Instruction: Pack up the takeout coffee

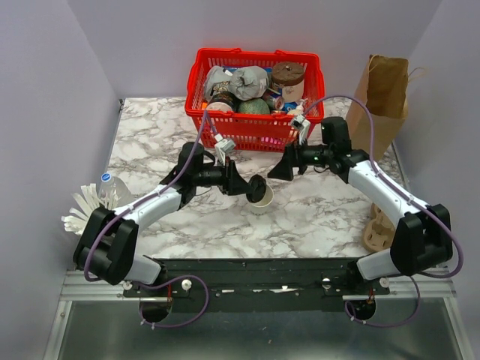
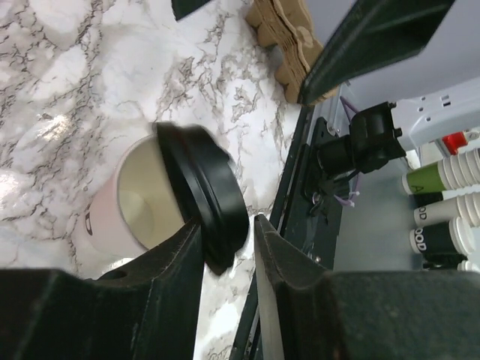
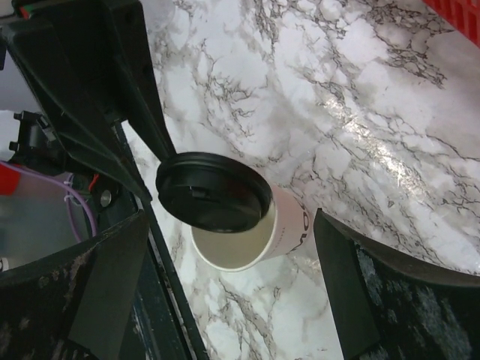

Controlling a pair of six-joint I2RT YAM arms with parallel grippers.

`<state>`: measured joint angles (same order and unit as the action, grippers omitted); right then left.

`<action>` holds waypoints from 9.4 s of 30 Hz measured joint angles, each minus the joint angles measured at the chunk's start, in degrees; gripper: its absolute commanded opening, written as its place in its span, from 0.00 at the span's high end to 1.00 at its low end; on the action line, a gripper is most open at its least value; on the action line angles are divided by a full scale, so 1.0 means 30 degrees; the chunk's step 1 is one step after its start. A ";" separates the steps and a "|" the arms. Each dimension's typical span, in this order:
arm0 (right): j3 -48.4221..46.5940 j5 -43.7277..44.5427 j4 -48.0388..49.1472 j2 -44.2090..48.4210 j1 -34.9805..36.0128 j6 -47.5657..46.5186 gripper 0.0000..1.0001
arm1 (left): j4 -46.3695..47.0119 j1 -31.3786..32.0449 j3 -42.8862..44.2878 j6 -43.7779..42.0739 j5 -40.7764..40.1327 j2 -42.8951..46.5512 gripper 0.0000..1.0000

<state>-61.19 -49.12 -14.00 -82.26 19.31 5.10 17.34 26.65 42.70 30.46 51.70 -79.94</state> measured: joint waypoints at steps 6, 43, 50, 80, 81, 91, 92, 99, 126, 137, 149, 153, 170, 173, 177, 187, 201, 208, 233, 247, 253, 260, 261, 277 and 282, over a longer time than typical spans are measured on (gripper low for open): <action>0.0503 0.0029 0.0095 -0.0495 0.0452 -0.0036 0.00 | 0.0568 -0.0270 0.0000 0.0940 0.0000 -0.0903 0.59; 0.1399 0.1137 0.1377 -0.1800 0.1588 0.1202 0.03 | 0.0656 -0.1013 -0.0350 0.0976 -0.1297 -0.0838 0.43; 0.1377 0.1719 0.1370 -0.1800 0.1639 0.1319 0.03 | -0.0692 -0.1005 -0.0328 -0.0058 -0.2193 -0.0838 0.42; 0.1836 0.2484 0.1326 -0.1559 0.1654 0.1464 0.03 | -0.0991 -0.0080 0.0204 -0.0503 -0.2390 -0.1042 0.41; 0.1894 0.2514 0.1319 -0.1515 0.1654 0.1464 0.03 | -0.1005 -0.0051 0.0226 -0.0532 -0.2390 -0.1078 0.41; 0.2040 0.2608 0.1224 -0.1435 0.1654 0.1486 0.03 | -0.1275 0.0073 0.0233 -0.0896 -0.2754 -0.1275 0.40; 0.2040 0.2608 0.1224 -0.1435 0.1654 0.1494 0.03 | -0.1282 0.0073 0.0233 -0.0940 -0.2776 -0.1275 0.40; 0.2288 0.2608 0.1217 -0.1435 0.1654 0.1486 0.05 | -0.1370 0.0073 0.0233 -0.1049 -0.2878 -0.1275 0.40; 0.2900 0.2703 0.0605 -0.1362 0.1690 0.1071 0.09 | -0.1457 0.0073 0.0233 -0.1100 -0.3220 -0.1275 0.40; 0.2892 0.2703 0.0546 -0.1370 0.1712 0.1377 0.09 | -0.1457 0.0073 0.0233 -0.1086 -0.3264 -0.1362 0.40; 0.2273 0.2703 0.0503 -0.1741 0.1712 0.2127 0.11 | -0.1450 0.0073 0.0364 -0.0976 -0.3497 -0.1639 0.41; 0.2266 0.2703 0.0503 -0.1821 0.1712 0.2259 0.11 | -0.1457 0.0073 0.0597 -0.0962 -0.3585 -0.1843 0.41; 0.1610 0.2718 0.0743 -0.2455 0.1712 0.2514 0.25 | -0.1545 0.0073 0.1158 -0.0962 -0.3738 -0.2171 0.39; 0.1399 0.2732 0.0736 -0.2892 0.1712 0.2550 0.29 | -0.1559 0.0073 0.1158 -0.0976 -0.3738 -0.2186 0.39; 0.0903 0.2718 0.0794 -0.3337 0.1712 0.2667 0.36 | -0.1559 0.0066 0.1158 -0.0984 -0.3738 -0.2215 0.39; 0.0452 0.2608 0.0962 -0.3694 0.1705 0.2820 0.47 | -0.1457 0.0015 0.1355 -0.0765 -0.3665 -0.2973 0.43; 0.0452 0.1953 0.1807 -0.4248 0.1705 0.3075 0.48 | 0.2025 -0.1319 0.0685 0.2776 -0.2339 -0.4401 0.48; 0.0452 0.1326 0.2492 -0.4656 0.1668 0.3461 0.48 | 0.4495 -0.1749 0.0219 0.4539 -0.1537 -0.5391 0.47; 0.3053 -0.3096 0.9515 -0.6222 0.0882 0.6470 0.41 | 1.1591 -0.2011 -0.1494 0.8145 -0.0889 -0.7439 0.45; 0.3534 -0.3410 1.0622 -0.6295 0.0860 0.7031 0.41 | 1.3551 -0.1989 -0.1639 0.8706 -0.0313 -0.8174 0.35; 0.3322 -0.3665 0.9624 -0.6215 0.0940 0.6448 0.38 | 1.2998 -0.1974 -0.1049 0.8663 -0.0029 -0.7169 0.01; 0.3140 -0.3949 0.8721 -0.6142 0.0940 0.5880 0.37 | 0.9865 -0.1974 -0.1581 0.6375 0.0423 -0.3738 0.02; 0.3053 -0.3949 0.8575 -0.6142 0.0940 0.5778 0.37 | 0.9493 -0.1974 -0.1734 0.6084 0.0430 -0.3512 0.01; 0.2193 -0.3942 0.7599 -0.6586 0.0940 0.4954 0.37 | 0.8488 -0.2120 -0.3060 0.5406 0.0867 -0.5413 0.02; 0.1719 -0.4058 0.7198 -0.6980 0.0940 0.4911 0.37 | 1.1570 -0.2382 -0.3169 0.7198 0.1559 -0.6980 0.02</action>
<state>-56.03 -61.30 7.60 -103.20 22.13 19.84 52.05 19.51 33.19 52.05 56.38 -100.88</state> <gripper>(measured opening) 0.629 0.985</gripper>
